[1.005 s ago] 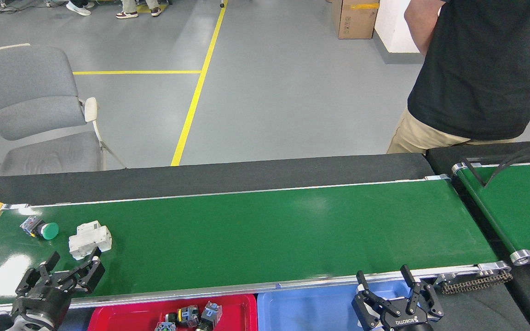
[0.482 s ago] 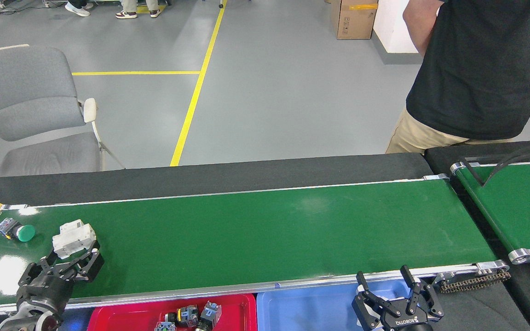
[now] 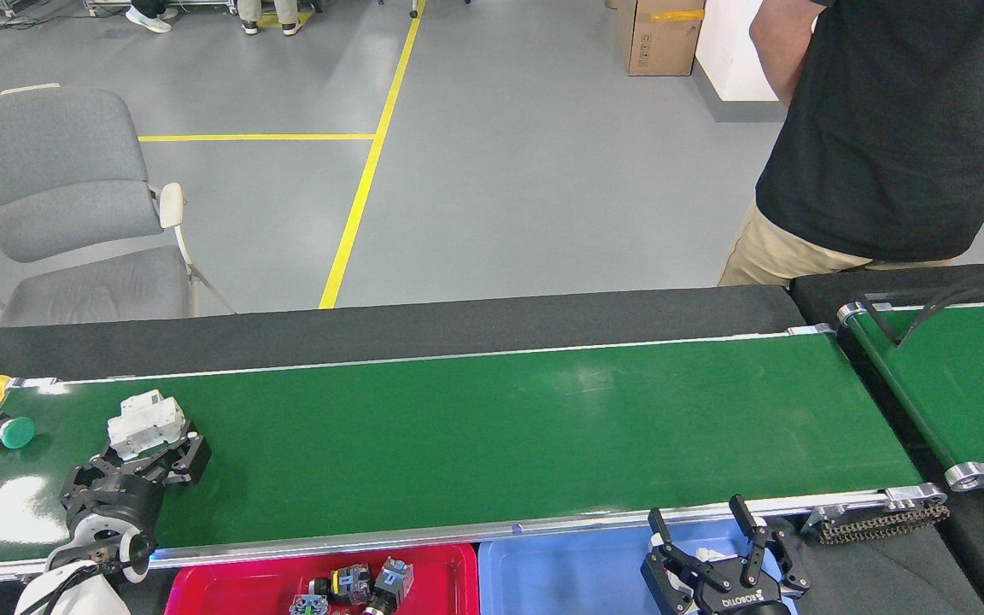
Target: Pick switch part from conveyor to tray
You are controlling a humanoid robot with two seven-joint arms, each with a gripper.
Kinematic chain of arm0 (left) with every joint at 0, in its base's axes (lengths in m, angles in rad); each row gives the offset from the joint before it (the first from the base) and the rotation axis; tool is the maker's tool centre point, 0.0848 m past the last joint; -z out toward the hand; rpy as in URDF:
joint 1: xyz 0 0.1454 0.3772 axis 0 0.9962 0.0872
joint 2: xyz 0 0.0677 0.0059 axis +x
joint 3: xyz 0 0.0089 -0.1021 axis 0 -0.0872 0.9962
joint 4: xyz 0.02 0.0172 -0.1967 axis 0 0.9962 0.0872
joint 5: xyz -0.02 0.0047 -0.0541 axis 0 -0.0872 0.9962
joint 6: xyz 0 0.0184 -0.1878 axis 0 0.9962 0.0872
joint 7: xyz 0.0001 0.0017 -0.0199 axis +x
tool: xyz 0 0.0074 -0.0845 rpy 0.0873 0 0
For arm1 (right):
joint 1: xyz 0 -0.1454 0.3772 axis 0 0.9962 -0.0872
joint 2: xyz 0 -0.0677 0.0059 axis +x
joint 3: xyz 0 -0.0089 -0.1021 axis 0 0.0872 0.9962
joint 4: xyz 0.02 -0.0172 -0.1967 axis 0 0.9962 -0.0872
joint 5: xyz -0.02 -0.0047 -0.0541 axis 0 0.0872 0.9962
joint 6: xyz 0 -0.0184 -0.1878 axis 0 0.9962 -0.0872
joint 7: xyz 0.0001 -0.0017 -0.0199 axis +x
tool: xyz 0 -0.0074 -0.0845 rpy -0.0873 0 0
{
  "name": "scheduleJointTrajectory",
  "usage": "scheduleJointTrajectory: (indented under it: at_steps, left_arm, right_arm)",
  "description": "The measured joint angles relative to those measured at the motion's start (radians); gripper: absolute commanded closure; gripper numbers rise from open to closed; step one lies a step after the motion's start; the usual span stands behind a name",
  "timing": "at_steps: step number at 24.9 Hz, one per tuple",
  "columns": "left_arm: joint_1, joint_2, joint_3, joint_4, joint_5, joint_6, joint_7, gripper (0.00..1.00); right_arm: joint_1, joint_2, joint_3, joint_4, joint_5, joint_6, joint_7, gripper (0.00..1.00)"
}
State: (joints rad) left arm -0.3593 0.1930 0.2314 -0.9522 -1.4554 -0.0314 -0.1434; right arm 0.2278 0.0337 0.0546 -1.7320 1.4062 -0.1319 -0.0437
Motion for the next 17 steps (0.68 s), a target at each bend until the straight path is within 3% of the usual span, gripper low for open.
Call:
scheduleJointTrajectory:
  at_steps: [3, 4, 5, 8, 9, 11, 13, 17]
  left_arm:
    - [-0.070, 0.004, -0.020, 0.102, -0.001, 0.082, 0.010, 0.04]
    - [-0.094, 0.006, -0.030, 0.136, -0.001, 0.115, 0.014, 0.12]
    - [-0.107, 0.007, -0.040, 0.158, -0.001, 0.144, 0.019, 0.22]
    - [-0.109, 0.007, -0.057, 0.170, 0.002, 0.186, 0.062, 0.71]
    - [-0.100, 0.006, -0.061, 0.160, 0.003, 0.189, 0.084, 0.78]
    - [-0.051, -0.005, -0.067, 0.087, 0.004, 0.166, 0.126, 0.85]
    - [0.022, -0.009, -0.069, -0.050, 0.008, 0.115, 0.147, 0.87]
    - [0.274, -0.009, -0.069, -0.484, 0.038, -0.118, 0.161, 0.83]
  right_arm:
    - [-0.007, 0.000, 0.001, 0.000, 0.000, 0.000, 0.004, 0.01]
    - [-0.007, 0.000, 0.004, 0.000, 0.000, 0.000, 0.007, 0.01]
    - [-0.007, 0.000, 0.011, 0.000, 0.000, 0.000, 0.008, 0.01]
    - [-0.007, -0.003, 0.036, 0.000, 0.000, 0.000, 0.010, 0.01]
    - [-0.007, -0.003, 0.038, 0.000, 0.000, -0.001, 0.010, 0.01]
    - [-0.007, -0.003, 0.037, 0.000, 0.000, 0.000, 0.011, 0.01]
    - [-0.007, -0.003, 0.037, 0.000, 0.000, 0.005, 0.012, 0.01]
    - [-0.006, -0.003, 0.029, -0.001, -0.001, 0.007, 0.012, 0.01]
